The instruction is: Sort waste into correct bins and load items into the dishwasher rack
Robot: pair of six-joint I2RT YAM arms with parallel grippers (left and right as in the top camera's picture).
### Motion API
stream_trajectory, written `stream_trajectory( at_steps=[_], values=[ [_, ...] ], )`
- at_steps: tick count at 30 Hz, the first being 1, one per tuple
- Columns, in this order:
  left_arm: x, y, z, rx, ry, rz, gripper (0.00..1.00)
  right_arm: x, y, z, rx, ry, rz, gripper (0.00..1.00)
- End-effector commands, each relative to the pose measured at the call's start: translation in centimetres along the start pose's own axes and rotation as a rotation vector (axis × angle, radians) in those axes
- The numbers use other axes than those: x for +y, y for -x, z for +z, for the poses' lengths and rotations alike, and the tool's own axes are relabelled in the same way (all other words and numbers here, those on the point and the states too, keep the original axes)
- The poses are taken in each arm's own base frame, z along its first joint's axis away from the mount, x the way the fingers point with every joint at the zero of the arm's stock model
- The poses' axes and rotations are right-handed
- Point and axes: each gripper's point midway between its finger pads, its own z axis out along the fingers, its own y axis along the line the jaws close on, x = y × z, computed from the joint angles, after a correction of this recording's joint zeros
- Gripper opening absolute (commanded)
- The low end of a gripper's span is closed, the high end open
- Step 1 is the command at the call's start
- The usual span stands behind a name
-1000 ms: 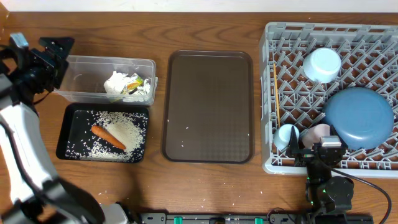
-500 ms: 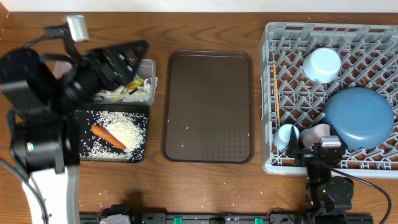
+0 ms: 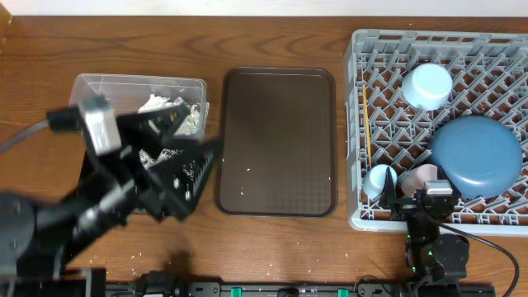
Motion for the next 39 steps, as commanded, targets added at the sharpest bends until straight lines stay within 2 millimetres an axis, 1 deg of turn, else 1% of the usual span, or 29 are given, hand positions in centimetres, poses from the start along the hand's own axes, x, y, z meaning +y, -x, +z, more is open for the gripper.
stream_trajectory(
  at_steps=[1, 4, 6, 12, 13, 18, 19, 21, 23, 26, 30, 33, 37, 39],
  values=[
    [0.0, -1.9, -0.7, 0.011, -0.007, 0.004, 0.96, 0.5, 0.0, 0.0, -0.001, 0.022, -0.013, 0.99],
    [0.2, -3.9, -1.5, 0.015, -0.005, 0.085, 0.96, 0.5, 0.0, 0.0, -0.001, 0.022, -0.013, 0.99],
    [0.9, -5.7, -1.8, 0.026, 0.001, 0.130, 0.96, 0.5, 0.0, 0.0, -0.001, 0.022, -0.013, 0.99],
    [4.4, -12.3, -2.6, 0.076, 0.024, 0.241, 0.96, 0.5, 0.0, 0.0, -0.001, 0.022, -0.013, 0.99],
    [5.1, -13.2, -2.7, 0.079, 0.037, 0.254, 0.96, 0.5, 0.0, 0.0, -0.001, 0.022, -0.013, 0.99],
    [10.7, -16.9, -3.5, 0.046, 0.220, 0.229, 0.96, 0.5, 0.0, 0.0, -0.001, 0.022, -0.013, 0.99],
    [11.8, -17.5, -3.6, 0.036, 0.251, 0.229, 0.96, 0.5, 0.0, 0.0, -0.001, 0.022, -0.013, 0.99],
    [13.3, -18.3, -3.7, 0.007, 0.290, 0.246, 0.96, 0.5, 0.0, 0.0, -0.001, 0.022, -0.013, 0.99],
    [14.2, -18.6, -3.6, -0.030, 0.305, 0.276, 0.96, 0.5, 0.0, 0.0, -0.001, 0.022, -0.013, 0.99],
    [15.1, -18.5, -3.5, -0.109, 0.317, 0.333, 0.96, 0.5, 0.0, 0.0, -0.001, 0.022, -0.013, 0.99],
    [15.7, -17.2, -3.5, -0.239, 0.332, 0.409, 0.96, 0.5, 0.0, 0.0, -0.001, 0.022, -0.013, 0.99],
    [16.3, -16.1, -3.9, -0.317, 0.372, 0.436, 0.96, 0.5, 0.0, 0.0, -0.001, 0.022, -0.013, 0.99],
    [18.6, -15.9, -4.8, -0.359, 0.494, 0.414, 0.96, 0.5, 0.0, 0.0, -0.001, 0.022, -0.013, 0.99],
    [19.9, -16.2, -5.3, -0.364, 0.555, 0.398, 0.96, 0.5, 0.0, 0.0, -0.001, 0.022, -0.013, 0.99]
  ],
)
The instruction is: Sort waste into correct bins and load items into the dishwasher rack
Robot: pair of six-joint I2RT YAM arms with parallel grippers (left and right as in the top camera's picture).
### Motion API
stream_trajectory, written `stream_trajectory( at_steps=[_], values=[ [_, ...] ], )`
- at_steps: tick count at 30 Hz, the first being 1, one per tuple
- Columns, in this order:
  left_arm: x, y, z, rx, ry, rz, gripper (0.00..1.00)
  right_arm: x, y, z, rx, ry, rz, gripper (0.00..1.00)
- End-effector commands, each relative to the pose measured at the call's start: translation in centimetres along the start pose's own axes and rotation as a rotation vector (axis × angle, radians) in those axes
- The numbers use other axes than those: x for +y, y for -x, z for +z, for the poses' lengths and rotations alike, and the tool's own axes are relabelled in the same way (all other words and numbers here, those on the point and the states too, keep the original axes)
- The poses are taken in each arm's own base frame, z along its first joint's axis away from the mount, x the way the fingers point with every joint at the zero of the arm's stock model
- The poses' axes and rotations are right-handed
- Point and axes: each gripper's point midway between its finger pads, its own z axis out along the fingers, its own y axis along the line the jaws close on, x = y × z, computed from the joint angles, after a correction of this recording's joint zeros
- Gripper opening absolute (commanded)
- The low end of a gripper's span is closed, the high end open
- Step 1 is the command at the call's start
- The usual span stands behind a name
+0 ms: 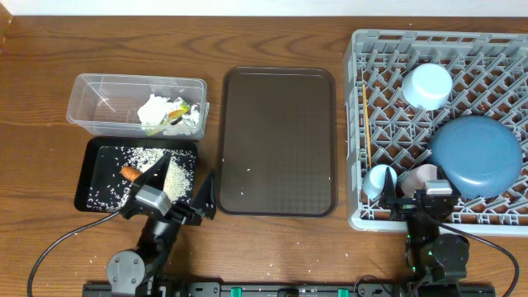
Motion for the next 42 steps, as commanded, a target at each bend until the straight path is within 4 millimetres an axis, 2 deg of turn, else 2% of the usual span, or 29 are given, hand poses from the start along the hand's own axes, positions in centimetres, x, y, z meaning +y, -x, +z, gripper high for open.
stream_trajectory(
  at_steps=[1, 10, 15, 19, 25, 42],
  values=[
    [2.7, -0.5, -0.3, -0.022, 0.150, 0.008, 0.96, 0.5, 0.0, 0.0, -0.002, 0.019, -0.013, 0.99],
    [5.4, -3.4, -0.7, 0.014, 0.270, 0.031, 0.96, 0.5, 0.0, 0.0, -0.002, 0.019, -0.013, 0.99],
    [6.9, -7.3, -1.6, 0.174, 0.346, 0.038, 0.96, 0.5, 0.0, 0.0, -0.002, 0.019, -0.013, 0.99],
    [7.7, -10.1, -2.6, 0.308, 0.376, 0.111, 0.96, 0.5, 0.0, 0.0, -0.002, 0.019, -0.013, 0.99],
    [7.7, -10.3, -2.6, 0.339, 0.360, 0.237, 0.96, 0.5, 0.0, 0.0, -0.002, 0.019, -0.013, 0.99],
    [8.1, -10.1, -2.7, 0.332, 0.375, 0.228, 0.96, 0.5, 0.0, 0.0, -0.002, 0.019, -0.013, 0.99]
  ],
)
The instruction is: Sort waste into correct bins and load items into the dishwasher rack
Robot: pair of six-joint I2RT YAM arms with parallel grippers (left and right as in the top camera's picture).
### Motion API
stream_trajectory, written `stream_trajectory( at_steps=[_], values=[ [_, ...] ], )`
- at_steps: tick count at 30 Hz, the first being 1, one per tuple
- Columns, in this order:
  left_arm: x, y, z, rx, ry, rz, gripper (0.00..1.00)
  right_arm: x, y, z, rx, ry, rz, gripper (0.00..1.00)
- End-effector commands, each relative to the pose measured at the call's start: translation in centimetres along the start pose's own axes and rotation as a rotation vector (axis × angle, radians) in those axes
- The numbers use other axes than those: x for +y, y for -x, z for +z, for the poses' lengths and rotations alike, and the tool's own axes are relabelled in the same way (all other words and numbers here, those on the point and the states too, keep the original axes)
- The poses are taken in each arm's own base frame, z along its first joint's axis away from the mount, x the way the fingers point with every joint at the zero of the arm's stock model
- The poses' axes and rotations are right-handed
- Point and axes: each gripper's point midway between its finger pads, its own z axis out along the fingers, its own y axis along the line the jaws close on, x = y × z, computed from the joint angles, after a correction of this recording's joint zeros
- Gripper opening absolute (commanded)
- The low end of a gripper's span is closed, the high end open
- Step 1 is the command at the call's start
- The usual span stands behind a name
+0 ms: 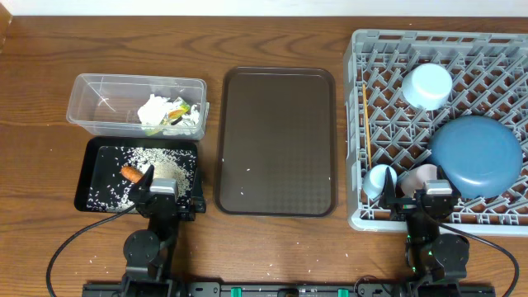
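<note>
The clear plastic bin [99,107] at the back left holds crumpled white waste [169,114]. In front of it a black tray [92,177] carries scattered rice and an orange scrap [130,173]. The grey dishwasher rack [388,66] on the right holds a white cup [426,85], a blue bowl [477,155], a light blue cup [379,180] and a pink cup [422,176]. My left gripper [172,196] sits folded back at the black tray's near edge, its fingers apart and empty. My right gripper [429,205] rests at the rack's front edge, its fingers hidden.
An empty brown serving tray [276,140] lies in the middle of the wooden table. A thin yellow stick [364,115] stands along the rack's left wall. Loose rice grains dot the table near the front edge.
The left arm has drawn back a little and straightened, so its gripper sits squarer and lower at the black tray's near edge. The right arm, bins and rack are unchanged.
The left arm was first stretched high over the clear bin and black tray, blurred. Then it was folded back near the table's front edge with fingers spread by the black tray. Now it rests there. The right arm stayed at the rack's front throughout.
</note>
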Motion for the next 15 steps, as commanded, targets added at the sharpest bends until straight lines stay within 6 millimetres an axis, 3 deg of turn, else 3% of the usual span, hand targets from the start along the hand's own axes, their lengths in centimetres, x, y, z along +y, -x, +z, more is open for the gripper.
stream_trajectory(
  at_steps=[1, 15],
  values=[
    [0.97, -1.46, -0.02, 0.050, 0.049, 0.008, 0.96, 0.45, -0.01, -0.04, -0.002, 0.019, -0.013, 0.99],
    [1.56, -1.53, -0.04, 0.053, 0.073, 0.005, 0.96, 0.45, -0.01, -0.04, -0.002, 0.019, -0.013, 0.99]
  ],
)
